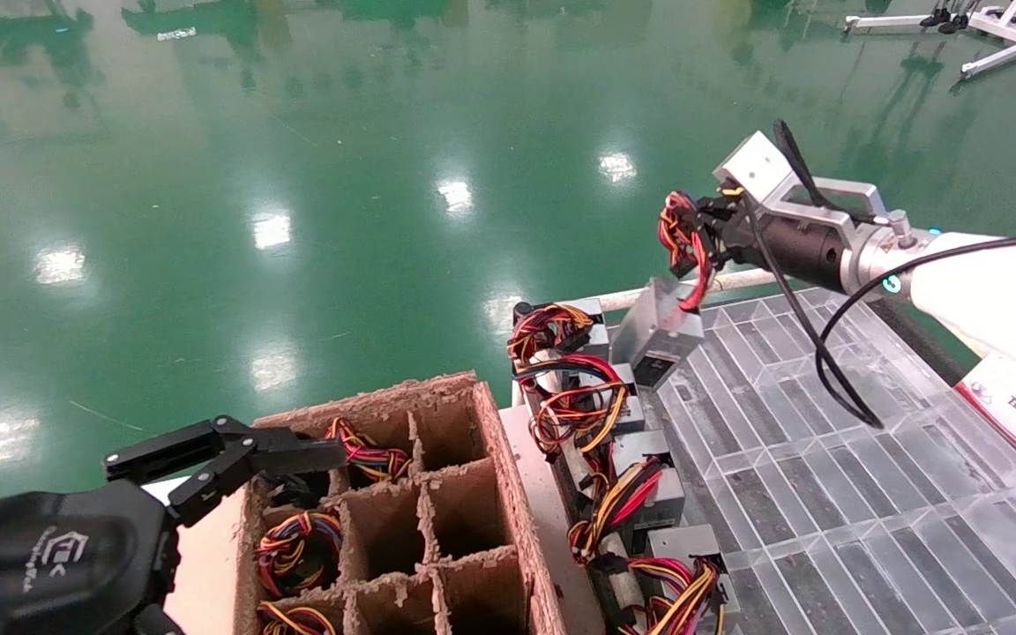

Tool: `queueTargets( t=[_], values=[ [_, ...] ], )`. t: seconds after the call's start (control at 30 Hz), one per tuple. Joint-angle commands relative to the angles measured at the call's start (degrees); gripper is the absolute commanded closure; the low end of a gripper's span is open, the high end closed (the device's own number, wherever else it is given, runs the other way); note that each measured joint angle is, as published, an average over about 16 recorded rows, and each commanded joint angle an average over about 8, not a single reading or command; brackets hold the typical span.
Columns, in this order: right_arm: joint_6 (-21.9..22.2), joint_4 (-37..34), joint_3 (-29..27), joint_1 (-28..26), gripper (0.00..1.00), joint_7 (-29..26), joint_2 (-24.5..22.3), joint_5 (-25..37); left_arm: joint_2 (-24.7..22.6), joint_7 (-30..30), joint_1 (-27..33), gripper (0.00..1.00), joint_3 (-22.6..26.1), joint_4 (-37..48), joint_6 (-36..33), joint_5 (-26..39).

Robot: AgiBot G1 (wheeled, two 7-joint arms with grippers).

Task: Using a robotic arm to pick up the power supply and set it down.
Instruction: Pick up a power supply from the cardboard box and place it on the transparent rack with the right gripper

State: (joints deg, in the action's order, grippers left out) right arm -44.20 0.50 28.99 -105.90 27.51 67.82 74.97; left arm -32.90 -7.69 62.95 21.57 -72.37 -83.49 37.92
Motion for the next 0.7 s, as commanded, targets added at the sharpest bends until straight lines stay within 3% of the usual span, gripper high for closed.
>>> queueTargets(
  t=[0.03, 0.7],
  values=[
    [0.6, 0.2, 0.0, -0.1, 1.0, 0.4, 0.2, 0.0, 0.0, 0.0, 0.0, 0.0, 0.0, 0.0, 0.0, 0.0],
    [1.6, -0.1, 0.9, -0.7, 1.0, 3.0, 1.0, 1.3, 0.0, 0.0, 0.0, 0.0, 0.0, 0.0, 0.0, 0.0]
  ],
)
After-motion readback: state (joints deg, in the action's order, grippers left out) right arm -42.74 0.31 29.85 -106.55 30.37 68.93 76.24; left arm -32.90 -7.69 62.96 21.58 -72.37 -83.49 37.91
